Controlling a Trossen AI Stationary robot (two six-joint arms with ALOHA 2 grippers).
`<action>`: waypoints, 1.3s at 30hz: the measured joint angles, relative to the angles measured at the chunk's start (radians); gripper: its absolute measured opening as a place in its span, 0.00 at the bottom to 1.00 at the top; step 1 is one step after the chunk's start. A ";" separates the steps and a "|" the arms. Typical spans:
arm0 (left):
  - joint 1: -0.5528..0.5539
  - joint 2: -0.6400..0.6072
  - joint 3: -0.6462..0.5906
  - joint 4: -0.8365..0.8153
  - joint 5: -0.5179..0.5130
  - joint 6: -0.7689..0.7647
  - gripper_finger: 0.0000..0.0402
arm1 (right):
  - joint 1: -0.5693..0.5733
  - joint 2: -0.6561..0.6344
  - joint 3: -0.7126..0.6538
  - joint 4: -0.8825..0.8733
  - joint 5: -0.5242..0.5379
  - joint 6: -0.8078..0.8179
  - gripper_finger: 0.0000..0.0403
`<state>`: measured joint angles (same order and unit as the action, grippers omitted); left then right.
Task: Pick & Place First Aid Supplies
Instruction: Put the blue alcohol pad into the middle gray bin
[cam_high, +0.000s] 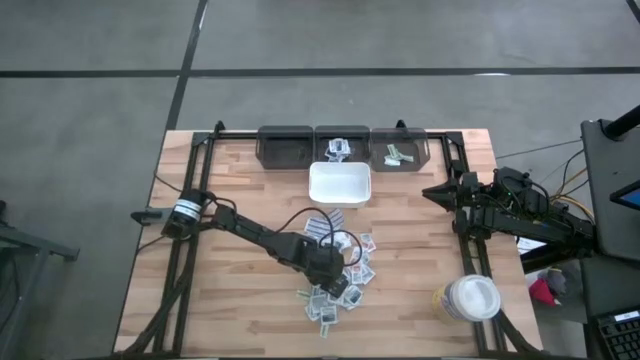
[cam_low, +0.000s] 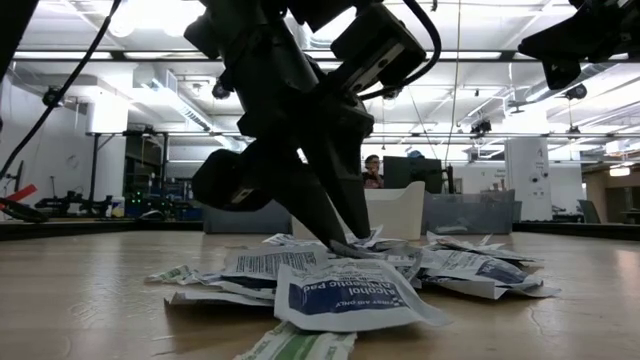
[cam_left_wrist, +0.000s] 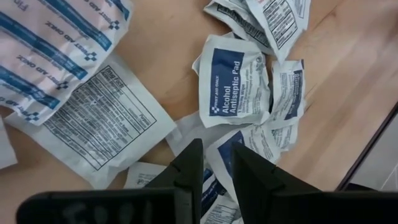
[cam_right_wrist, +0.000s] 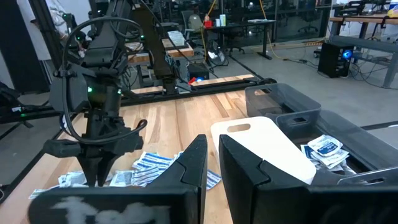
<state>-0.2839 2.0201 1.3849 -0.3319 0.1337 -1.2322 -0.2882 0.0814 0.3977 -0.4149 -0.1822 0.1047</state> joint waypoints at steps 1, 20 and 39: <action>0.001 0.000 0.000 0.000 0.000 0.001 0.18 | 0.000 0.000 0.000 0.000 0.000 0.000 0.10; 0.002 0.000 0.000 -0.001 0.014 0.010 0.18 | 0.000 0.000 0.000 0.000 0.000 0.000 0.10; 0.003 0.052 0.003 0.050 0.005 0.026 0.11 | 0.000 0.000 0.000 0.000 0.001 0.000 0.10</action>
<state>-0.2813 2.0720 1.3880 -0.2816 0.1390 -1.2063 -0.2886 0.0813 0.3977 -0.4149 -0.1814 0.1047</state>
